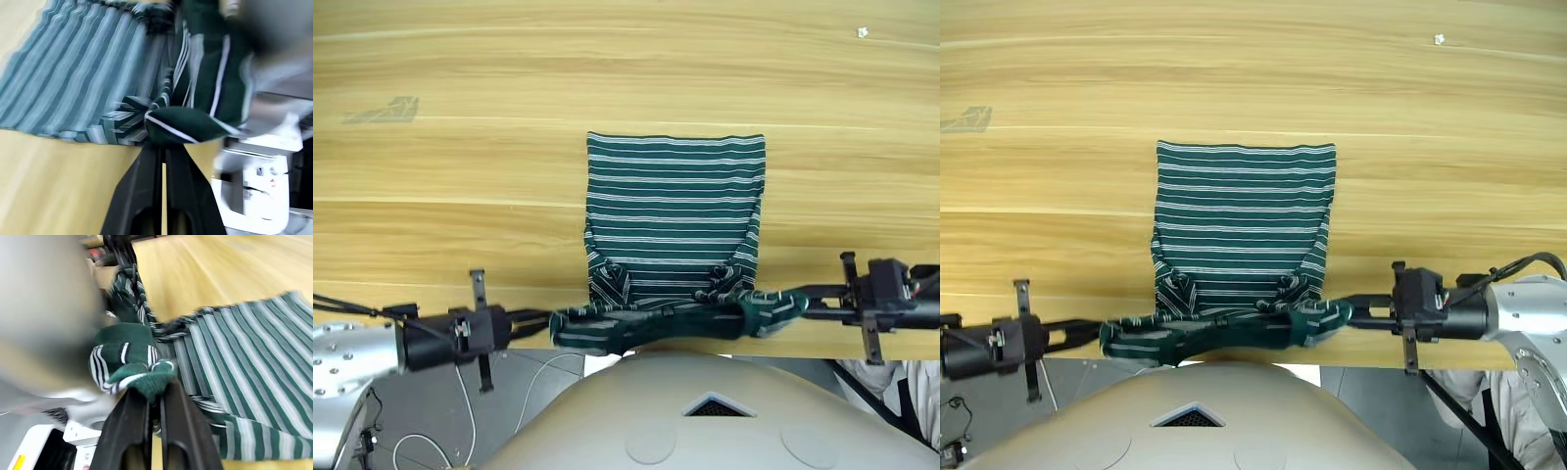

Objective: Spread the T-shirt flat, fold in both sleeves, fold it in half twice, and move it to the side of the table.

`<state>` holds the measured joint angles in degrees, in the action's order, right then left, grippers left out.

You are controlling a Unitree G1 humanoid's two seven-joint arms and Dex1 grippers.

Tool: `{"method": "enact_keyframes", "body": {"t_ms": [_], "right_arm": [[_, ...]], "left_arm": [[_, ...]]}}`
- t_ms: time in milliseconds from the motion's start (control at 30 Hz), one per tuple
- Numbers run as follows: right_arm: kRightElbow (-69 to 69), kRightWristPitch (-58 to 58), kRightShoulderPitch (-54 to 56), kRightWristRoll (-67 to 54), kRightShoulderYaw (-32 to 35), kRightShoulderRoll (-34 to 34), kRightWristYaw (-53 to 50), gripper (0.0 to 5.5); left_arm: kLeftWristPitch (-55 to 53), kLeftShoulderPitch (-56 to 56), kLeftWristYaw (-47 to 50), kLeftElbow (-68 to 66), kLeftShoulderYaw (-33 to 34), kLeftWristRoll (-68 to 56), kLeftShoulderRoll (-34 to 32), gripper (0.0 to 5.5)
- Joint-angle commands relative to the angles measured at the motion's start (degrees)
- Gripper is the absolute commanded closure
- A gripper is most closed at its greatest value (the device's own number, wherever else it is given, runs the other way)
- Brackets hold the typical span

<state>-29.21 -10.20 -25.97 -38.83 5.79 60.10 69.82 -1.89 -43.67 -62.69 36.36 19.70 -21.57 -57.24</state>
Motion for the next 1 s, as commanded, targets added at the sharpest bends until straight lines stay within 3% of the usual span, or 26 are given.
{"method": "enact_keyframes", "body": {"t_ms": [33,133,267,733,767,800,1000], "right_arm": [[12.23,1.61,17.78,7.9,-7.04,-7.11,-1.74,5.48],[24.54,5.37,29.31,14.72,-10.91,-12.23,-2.06,5.48],[42.45,13.08,43.17,23.26,-13.69,-18.35,-3.5,5.48],[71.07,28.82,58.56,33.13,-14.49,-29.14,-7.88,5.48],[72.72,29.59,59.52,33.42,-14.21,-30.01,-9.05,5.48],[74.55,30.91,60.55,34.21,-13.9,-30.94,-11.22,5.11],[84.25,35.04,64.89,39.09,-12.39,-33.47,-25.51,4.21]], "left_arm": [[-3.5,24.75,5.23,-9.69,-11.96,5.65,3.61,5.5],[-3.39,38.26,9.51,-18.96,-19.51,11.15,9.83,5.5],[-1.05,47.64,15.01,-30.18,-24.28,17.21,16.09,5.5],[5.3,56.23,24.32,-47.18,-26.53,24.7,23.27,5.5],[5.52,56.54,24.86,-47.76,-26.73,24.99,23.71,5.19],[5.66,56.88,25.22,-48.46,-26.88,25.02,24.23,5.09],[6.13,61.72,33.72,-56.53,-24.74,26.25,28.22,4.31]]}}
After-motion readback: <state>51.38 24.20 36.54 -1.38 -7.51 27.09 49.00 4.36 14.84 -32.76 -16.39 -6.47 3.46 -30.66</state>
